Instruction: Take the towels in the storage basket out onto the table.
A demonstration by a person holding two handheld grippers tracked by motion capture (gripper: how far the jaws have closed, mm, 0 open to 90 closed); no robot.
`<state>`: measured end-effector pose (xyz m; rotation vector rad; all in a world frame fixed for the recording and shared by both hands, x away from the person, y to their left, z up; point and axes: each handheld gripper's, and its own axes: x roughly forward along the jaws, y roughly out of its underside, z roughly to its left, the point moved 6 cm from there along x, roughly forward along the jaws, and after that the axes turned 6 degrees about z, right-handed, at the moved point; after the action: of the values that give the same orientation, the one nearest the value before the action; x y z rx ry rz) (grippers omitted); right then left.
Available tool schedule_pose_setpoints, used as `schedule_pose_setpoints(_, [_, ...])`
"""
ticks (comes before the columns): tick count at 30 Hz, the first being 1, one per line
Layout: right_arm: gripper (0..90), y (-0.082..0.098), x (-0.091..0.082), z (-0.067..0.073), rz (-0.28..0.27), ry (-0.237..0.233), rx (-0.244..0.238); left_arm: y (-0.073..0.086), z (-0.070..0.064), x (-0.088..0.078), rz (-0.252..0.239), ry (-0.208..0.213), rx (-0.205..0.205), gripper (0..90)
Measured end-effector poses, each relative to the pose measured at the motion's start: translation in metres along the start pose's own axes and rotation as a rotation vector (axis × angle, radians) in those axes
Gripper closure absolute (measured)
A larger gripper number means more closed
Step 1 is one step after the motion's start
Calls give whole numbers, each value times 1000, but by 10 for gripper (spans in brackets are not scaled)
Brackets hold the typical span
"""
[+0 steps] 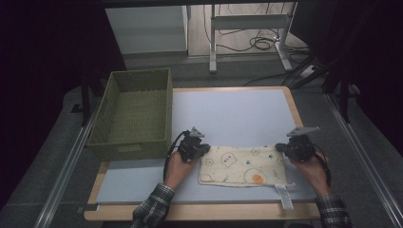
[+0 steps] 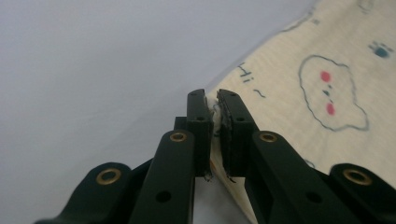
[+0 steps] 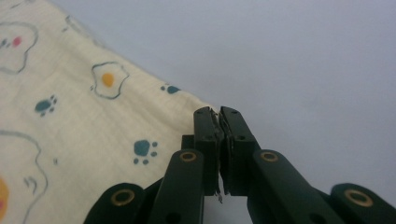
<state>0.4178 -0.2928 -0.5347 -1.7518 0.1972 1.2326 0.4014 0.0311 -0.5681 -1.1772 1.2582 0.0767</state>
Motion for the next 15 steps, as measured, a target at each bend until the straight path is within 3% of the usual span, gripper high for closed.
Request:
schedule_pose_setpoints(5, [860, -23, 15, -23, -10, 15, 36, 0, -16, -9, -16, 19, 28, 841])
schedule_pose_setpoints(7, [855, -25, 24, -28, 8, 12, 54, -1, -18, -12, -22, -6, 44, 838])
schedule_pose_setpoints(8, [847, -25, 29, -30, 16, -8, 81, -1, -16, -13, -24, -23, 49, 823])
schedule_pose_setpoints(10, [807, -24, 32, -32, 3, -24, 102, -3, -11, -14, -32, -40, 47, 708])
schedule_pose_setpoints(15, [670, -21, 18, -29, -36, -49, 115, 1, 1, -5, -5, -60, 34, 583])
